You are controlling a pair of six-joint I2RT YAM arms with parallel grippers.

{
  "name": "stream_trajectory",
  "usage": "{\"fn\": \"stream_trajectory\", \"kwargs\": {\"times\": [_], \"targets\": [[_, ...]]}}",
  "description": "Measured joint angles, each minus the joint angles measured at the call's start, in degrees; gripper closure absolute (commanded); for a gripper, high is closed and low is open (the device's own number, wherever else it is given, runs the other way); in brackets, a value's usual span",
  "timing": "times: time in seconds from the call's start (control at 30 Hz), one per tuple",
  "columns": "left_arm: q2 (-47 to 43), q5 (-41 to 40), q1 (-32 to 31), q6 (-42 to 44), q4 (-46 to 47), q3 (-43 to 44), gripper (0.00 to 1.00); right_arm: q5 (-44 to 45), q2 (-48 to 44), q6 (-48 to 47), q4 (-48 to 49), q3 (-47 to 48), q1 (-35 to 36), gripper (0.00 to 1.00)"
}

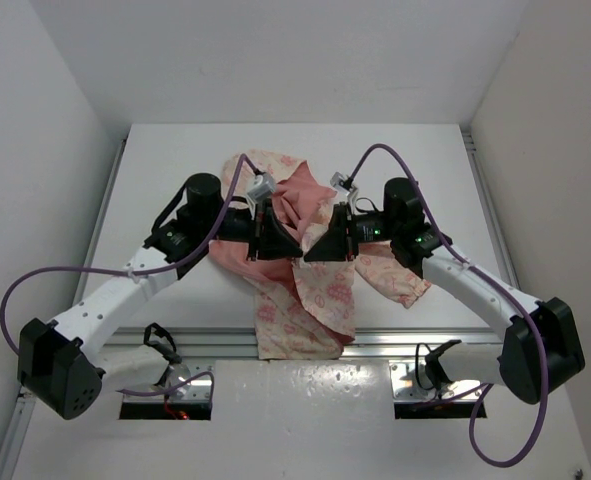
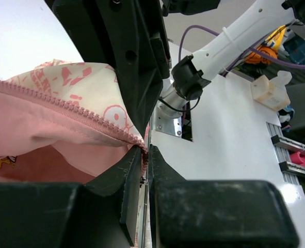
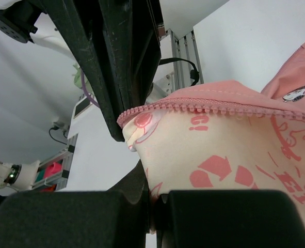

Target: Zip up the jacket

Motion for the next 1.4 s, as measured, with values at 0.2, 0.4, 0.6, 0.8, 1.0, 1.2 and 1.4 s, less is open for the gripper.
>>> {"fn": "stream_trajectory", "kwargs": {"times": [0.2,0.4,0.6,0.8,1.0,1.2,1.4], "targets": [[0.3,-0.1,-0.5,-0.3,-0.1,0.0,0.65,0.0,0.0,-0.2,0.1,0.0,-0.2,1.00],[0.5,-1.6,-1.0,-0.3,0.0,-0.2,0.72,0.0,0.0,2.1,2.7,0.0,-0.8,1.00],[0.9,-2.6,-1.0,-0.1,0.2,-0.3,0.97,-0.5,0.0,2.9,3.2,0.0,-0.8,0.90],[1.0,-3.7,-1.0,-1.6,1.7,-0.5,1.00,0.2,-1.0,-4.0,-5.5,0.4,-1.5,0.29],[1.0,-5.8,-1.5,-6.2,6.0,-1.2,1.00,2.0,-7.4,-11.3,-17.0,0.5,-7.3,0.27],[3.8,-6.2,-3.6,-10.9,11.0,-1.4,1.00,1.5,-10.4,-4.2,-10.1,-0.2,-9.8,0.27],[7.6,-7.1,-4.0,-15.6,13.5,-1.4,1.00,-0.2,-6.6,7.2,0.2,-0.5,-8.6,0.36]]}}
